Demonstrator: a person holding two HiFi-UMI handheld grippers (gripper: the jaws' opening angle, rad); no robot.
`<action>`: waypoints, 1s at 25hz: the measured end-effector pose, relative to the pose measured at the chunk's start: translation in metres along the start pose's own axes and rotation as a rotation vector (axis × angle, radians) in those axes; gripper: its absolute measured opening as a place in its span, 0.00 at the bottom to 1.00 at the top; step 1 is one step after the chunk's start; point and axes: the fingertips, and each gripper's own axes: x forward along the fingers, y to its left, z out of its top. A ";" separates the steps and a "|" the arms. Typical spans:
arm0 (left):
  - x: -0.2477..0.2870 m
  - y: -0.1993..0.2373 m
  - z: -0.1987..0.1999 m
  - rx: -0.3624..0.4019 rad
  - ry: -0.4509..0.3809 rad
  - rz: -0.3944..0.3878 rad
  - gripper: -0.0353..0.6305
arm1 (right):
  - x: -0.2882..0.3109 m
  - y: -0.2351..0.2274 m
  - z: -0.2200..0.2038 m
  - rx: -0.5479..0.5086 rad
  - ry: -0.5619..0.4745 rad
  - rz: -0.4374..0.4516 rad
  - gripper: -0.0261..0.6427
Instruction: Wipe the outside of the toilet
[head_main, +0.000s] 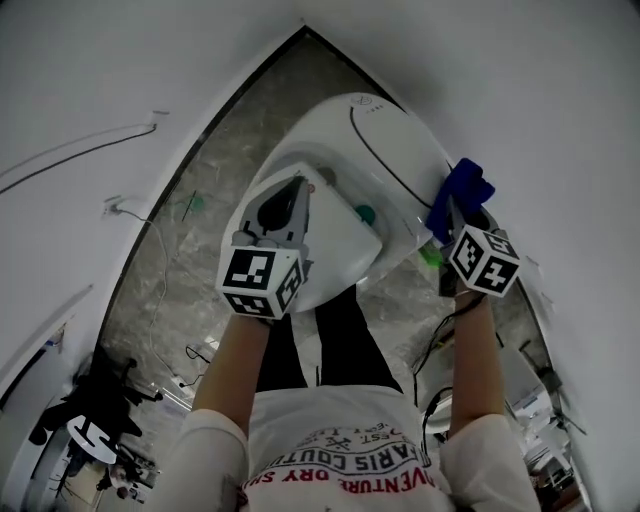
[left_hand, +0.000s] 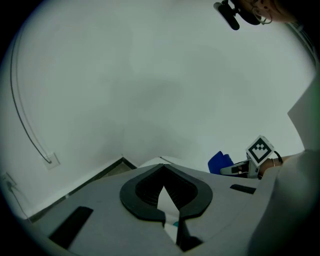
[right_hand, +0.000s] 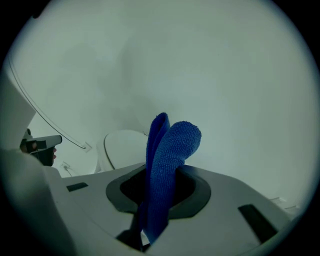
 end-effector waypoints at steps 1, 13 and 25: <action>0.003 0.004 -0.006 -0.010 0.003 0.009 0.06 | 0.007 0.001 0.001 -0.007 0.011 0.002 0.15; 0.005 0.054 -0.041 -0.074 0.038 0.059 0.06 | 0.050 0.052 0.038 -0.224 0.059 0.045 0.15; -0.008 0.111 -0.046 -0.114 0.048 0.115 0.06 | 0.095 0.117 0.064 -0.454 0.145 0.031 0.15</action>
